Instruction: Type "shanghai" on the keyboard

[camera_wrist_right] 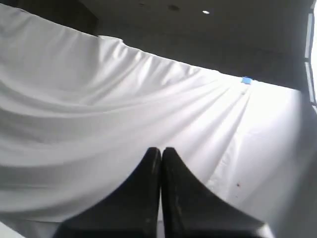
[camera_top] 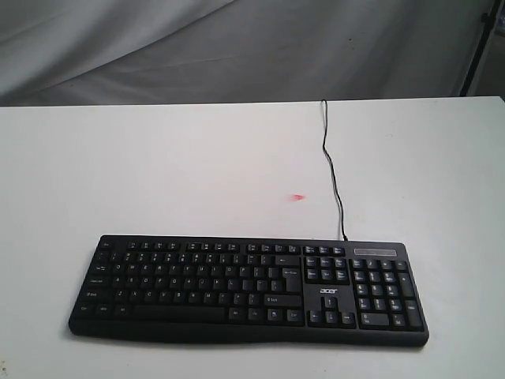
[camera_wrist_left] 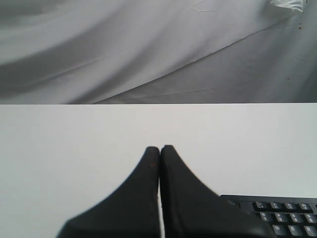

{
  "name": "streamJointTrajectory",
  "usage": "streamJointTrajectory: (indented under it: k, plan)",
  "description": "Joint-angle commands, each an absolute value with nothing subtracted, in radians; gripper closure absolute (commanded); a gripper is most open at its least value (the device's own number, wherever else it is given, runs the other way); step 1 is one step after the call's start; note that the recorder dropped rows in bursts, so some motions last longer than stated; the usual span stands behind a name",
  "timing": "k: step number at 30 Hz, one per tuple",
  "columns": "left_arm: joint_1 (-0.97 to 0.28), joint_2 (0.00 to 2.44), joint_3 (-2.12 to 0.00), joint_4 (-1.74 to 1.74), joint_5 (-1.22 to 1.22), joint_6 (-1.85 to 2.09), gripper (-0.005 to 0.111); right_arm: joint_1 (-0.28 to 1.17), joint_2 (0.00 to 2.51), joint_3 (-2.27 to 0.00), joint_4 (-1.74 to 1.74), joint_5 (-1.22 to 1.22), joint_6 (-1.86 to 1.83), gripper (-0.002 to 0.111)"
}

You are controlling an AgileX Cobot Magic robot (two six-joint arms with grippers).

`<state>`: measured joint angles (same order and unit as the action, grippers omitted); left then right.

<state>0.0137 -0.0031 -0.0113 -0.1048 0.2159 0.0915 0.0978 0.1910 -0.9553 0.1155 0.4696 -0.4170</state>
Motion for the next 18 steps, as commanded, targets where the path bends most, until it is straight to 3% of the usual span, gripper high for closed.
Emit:
streamJointTrajectory:
  k: [1,8,18]
  plan:
    - [0.01,0.0,-0.011,-0.109,0.213,0.09,0.106,-0.021,0.124,-0.858,0.088,0.416,-0.313,0.108]
    - [0.01,0.0,-0.011,-0.109,0.213,0.09,0.106,-0.127,0.05,-0.657,0.088,0.382,-0.107,0.108]
    - [0.01,0.0,-0.011,-0.109,0.213,0.09,0.106,-0.141,0.0,-0.394,0.043,0.338,-0.102,0.108]
